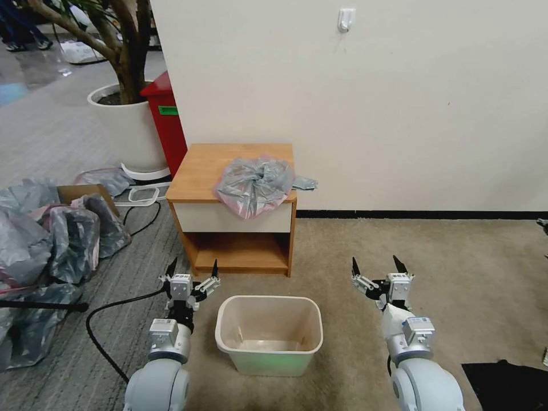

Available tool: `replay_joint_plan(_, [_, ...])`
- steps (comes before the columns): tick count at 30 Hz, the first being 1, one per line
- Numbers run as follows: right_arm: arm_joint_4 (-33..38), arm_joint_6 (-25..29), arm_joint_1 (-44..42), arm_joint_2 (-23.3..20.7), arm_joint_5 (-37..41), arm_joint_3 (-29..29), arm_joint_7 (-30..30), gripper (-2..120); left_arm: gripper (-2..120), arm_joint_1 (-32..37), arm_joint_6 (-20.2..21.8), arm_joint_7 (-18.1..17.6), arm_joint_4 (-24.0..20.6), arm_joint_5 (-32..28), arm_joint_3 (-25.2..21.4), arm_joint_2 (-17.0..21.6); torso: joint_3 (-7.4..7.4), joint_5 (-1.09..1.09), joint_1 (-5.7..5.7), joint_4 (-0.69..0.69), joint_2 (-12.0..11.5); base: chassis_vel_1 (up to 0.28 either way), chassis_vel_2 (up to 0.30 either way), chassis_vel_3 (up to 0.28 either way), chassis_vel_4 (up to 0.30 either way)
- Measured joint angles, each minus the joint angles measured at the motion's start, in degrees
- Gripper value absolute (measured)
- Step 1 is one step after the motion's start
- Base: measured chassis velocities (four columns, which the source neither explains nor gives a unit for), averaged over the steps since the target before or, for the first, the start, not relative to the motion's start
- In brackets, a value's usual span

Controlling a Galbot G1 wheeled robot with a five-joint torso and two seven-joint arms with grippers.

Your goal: Pick up the garbage bag from the table and place it over the trash can.

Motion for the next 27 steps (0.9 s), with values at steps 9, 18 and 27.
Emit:
replay_joint_plan(9, [0.0, 0.0, 0.0, 0.0, 0.0, 0.0, 0.0, 100, 100, 0.0, 0.0, 0.0, 0.0, 0.0, 0.0, 0.0, 0.0, 0.0, 0.0, 0.0, 0.0, 0.0, 0.0, 0.0, 0.0])
replay_joint_plan(18, [0.0, 0.0, 0.0, 0.0, 0.0, 0.0, 0.0, 100, 100, 0.0, 0.0, 0.0, 0.0, 0.0, 0.0, 0.0, 0.0, 0.0, 0.0, 0.0, 0.0, 0.0, 0.0, 0.0, 0.0])
replay_joint_plan(27, [2.1, -1.0, -0.6, 0.1, 0.7, -0.3, 0.4, 100, 100, 0.6, 0.2, 0.0, -0.8, -0.3, -0.2, 0.2, 0.0, 0.0, 0.0, -0.01, 0.0, 0.0, 0.0, 0.0, 0.0])
